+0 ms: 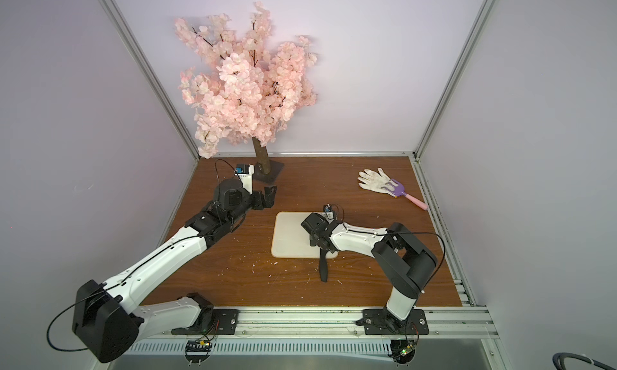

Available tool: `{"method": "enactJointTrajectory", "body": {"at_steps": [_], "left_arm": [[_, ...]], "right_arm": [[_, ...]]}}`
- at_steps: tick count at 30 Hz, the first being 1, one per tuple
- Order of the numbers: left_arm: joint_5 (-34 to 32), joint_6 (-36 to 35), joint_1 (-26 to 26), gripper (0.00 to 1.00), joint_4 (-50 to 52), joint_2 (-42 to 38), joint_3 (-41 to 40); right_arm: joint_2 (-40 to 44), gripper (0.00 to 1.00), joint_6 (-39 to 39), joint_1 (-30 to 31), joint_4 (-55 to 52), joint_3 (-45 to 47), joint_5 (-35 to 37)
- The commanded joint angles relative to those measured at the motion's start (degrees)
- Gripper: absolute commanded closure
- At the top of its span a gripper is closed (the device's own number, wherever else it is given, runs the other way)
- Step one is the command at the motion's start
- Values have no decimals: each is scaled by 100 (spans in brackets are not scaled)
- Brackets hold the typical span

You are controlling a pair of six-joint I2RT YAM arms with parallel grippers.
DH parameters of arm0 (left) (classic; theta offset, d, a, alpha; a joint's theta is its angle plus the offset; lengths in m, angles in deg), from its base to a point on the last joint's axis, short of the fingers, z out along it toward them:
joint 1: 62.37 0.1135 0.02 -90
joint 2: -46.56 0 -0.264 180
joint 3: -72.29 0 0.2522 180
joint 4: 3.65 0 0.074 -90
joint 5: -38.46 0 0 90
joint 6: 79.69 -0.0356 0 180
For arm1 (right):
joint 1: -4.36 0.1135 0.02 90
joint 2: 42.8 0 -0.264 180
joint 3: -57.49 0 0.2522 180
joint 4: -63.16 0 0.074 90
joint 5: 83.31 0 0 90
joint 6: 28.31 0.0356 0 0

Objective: Align the knife with the edge of the cutting board
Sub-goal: Adjust the knife at the edge of the cutting board.

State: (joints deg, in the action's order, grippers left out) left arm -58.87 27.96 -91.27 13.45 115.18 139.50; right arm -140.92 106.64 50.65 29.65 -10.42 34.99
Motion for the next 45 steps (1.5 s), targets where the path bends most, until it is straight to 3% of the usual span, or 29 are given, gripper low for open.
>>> {"method": "enactJointTrajectory", "body": {"at_steps": [1,45], "left_arm": [[-89,-86,-45,0,-96,62,-34],[-115,-95,-44,0,-87,73,-34]], "right_arm": [[61,1,-63,-63,41,52,-34],[323,1,-225,-348,233,306,-266]]}}
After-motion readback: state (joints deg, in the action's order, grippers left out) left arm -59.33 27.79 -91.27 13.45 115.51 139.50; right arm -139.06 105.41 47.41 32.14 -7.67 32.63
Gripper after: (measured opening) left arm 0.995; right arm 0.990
